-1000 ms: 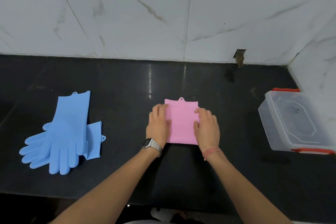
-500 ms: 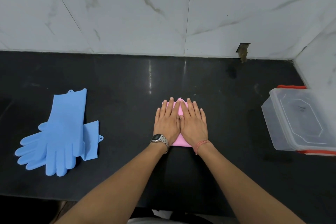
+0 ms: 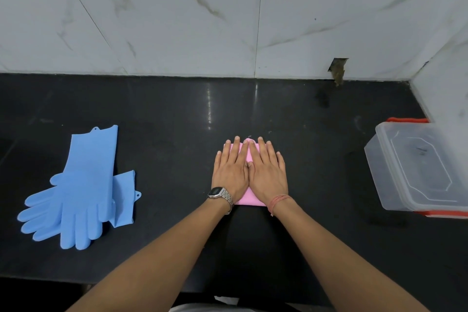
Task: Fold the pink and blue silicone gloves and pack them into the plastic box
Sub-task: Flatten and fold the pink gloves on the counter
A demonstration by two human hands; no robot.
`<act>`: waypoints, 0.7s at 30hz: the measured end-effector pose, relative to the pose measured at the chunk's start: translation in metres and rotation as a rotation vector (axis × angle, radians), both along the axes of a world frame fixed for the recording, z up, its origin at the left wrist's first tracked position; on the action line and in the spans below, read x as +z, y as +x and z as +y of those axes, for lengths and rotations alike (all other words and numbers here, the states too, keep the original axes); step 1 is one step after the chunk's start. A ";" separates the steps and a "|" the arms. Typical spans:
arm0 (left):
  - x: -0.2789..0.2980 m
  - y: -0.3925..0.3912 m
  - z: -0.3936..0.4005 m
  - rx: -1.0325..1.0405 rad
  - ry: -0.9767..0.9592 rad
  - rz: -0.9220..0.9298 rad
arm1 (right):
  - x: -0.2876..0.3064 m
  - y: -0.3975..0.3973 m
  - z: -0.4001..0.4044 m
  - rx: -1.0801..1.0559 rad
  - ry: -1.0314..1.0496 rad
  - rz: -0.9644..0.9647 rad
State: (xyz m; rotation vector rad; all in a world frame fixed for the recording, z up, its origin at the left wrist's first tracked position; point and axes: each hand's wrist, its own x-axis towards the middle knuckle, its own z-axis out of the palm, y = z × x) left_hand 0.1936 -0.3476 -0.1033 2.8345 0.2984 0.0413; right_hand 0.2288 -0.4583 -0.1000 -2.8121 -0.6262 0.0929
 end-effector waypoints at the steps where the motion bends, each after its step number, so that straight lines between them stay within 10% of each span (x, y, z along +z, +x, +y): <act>1: 0.000 0.000 0.000 -0.001 0.000 0.003 | 0.000 0.000 0.000 0.002 0.001 0.003; 21: -0.002 0.001 0.002 -0.005 -0.066 0.023 | -0.002 0.003 -0.002 0.016 -0.002 0.047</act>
